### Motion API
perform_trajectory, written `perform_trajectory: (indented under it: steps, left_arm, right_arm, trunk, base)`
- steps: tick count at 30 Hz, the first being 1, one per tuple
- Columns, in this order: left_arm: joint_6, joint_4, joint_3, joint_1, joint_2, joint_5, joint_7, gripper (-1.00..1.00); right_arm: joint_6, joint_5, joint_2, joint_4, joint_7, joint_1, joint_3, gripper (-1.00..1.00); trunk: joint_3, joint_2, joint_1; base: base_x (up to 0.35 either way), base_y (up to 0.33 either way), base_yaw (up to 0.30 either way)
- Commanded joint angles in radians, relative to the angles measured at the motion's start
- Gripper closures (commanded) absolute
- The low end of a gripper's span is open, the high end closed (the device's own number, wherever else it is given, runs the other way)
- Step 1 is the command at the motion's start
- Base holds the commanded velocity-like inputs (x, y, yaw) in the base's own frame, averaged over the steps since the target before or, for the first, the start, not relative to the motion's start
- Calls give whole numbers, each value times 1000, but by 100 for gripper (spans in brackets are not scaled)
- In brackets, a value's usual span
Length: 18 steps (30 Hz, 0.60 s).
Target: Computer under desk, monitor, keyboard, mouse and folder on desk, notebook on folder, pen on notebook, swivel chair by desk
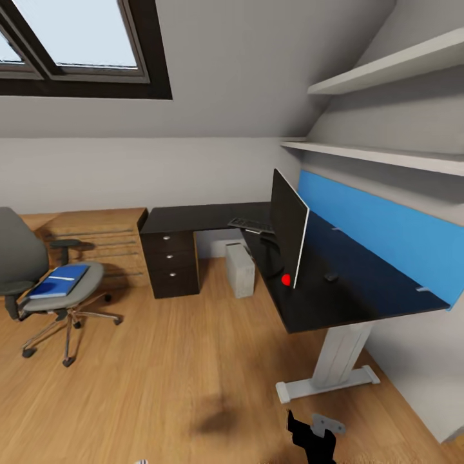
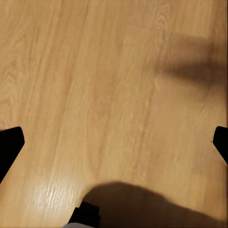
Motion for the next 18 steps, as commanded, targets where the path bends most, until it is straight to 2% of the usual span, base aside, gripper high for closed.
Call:
perform_trajectory:
  steps: [1,6,11,18]
  left_arm:
    - [-3,-1,-2,0,0,8,5,-100]
    - [-5,0,-3,0,0,8,5,-100]
    - [-5,2,-3,0,0,8,5,-100]
    - [-5,2,-3,0,2,8,5,-100]
  right_arm:
    - [-4,3,0,2,-1,-1,-6,-100]
    - [-4,3,0,2,-1,-1,-6,-100]
    - [-4,4,1,2,-1,-1,-6,-100]
    - [-4,9,2,2,0,0,-6,-100]
  trunk:
    - [-1,-1,0]
    - [-1,-1,0]
    - [-1,-1,0]
    - [-2,-1,0]
  base:
    - [0,0,-268]
    - [-8,-26,-268]
    - [-83,-216,-233]
    - [-110,-278,-62]
